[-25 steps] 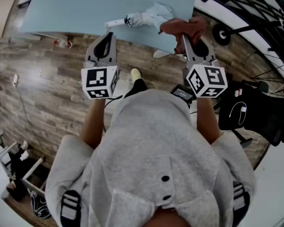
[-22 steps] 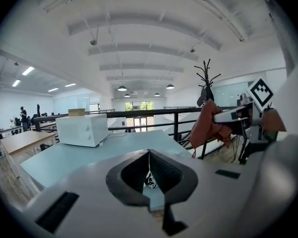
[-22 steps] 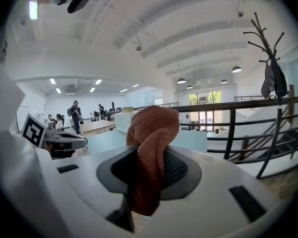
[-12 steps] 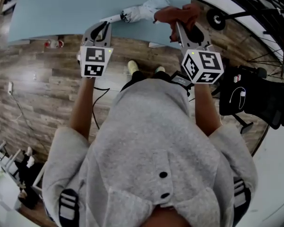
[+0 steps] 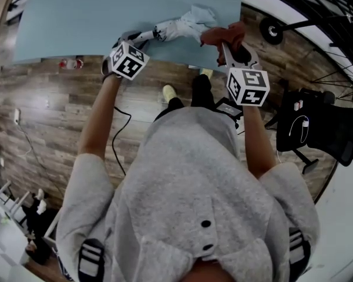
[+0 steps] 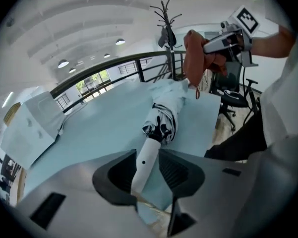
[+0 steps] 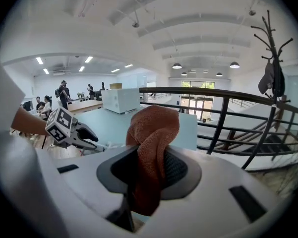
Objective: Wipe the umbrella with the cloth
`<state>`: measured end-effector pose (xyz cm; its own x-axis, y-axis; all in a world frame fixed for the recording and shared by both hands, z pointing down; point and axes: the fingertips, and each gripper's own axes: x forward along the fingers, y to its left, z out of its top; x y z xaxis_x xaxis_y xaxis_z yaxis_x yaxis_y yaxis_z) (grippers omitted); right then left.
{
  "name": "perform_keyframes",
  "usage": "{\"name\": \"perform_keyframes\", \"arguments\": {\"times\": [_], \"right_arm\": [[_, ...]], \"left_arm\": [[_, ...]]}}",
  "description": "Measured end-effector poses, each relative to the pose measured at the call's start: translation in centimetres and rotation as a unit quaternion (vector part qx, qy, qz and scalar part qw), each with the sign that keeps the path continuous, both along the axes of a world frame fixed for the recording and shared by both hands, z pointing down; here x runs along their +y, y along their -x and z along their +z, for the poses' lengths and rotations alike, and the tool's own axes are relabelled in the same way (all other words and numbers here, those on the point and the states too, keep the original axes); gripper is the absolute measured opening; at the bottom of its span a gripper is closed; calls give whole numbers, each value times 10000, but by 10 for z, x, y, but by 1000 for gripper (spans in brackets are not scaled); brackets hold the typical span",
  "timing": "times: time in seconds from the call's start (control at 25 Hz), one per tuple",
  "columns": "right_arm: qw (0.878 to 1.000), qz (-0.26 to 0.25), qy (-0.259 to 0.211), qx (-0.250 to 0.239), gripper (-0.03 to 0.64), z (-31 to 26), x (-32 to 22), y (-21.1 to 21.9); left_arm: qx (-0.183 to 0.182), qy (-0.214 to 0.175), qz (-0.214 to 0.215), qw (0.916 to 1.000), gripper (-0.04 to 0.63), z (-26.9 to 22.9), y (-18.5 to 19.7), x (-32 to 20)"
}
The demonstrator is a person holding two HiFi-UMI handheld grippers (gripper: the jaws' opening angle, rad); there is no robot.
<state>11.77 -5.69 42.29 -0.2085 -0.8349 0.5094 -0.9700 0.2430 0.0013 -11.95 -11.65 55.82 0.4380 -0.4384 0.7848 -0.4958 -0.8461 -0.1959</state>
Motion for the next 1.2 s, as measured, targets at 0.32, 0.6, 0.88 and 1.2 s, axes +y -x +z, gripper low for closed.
{"name": "perform_keyframes", "arguments": {"times": [0.32,0.6,0.88,1.2], "right_arm": [[9952,609,474,600,107,50,-15,-65],[9889,959,847,752,107,89,-41,-85],[9855,1283,705,863,107,89,-59,-102],[9791,1793,504,820,107,73,-68,-140]], "left_arm": [[-722,361,603,9949,170,38,-9,-14],[-794,649,611,9929,172,41,-2,-17],[-203,1271,251,9914,170,43,-22,5],[-2,1399,85,9901,169,45,-29,9]]}}
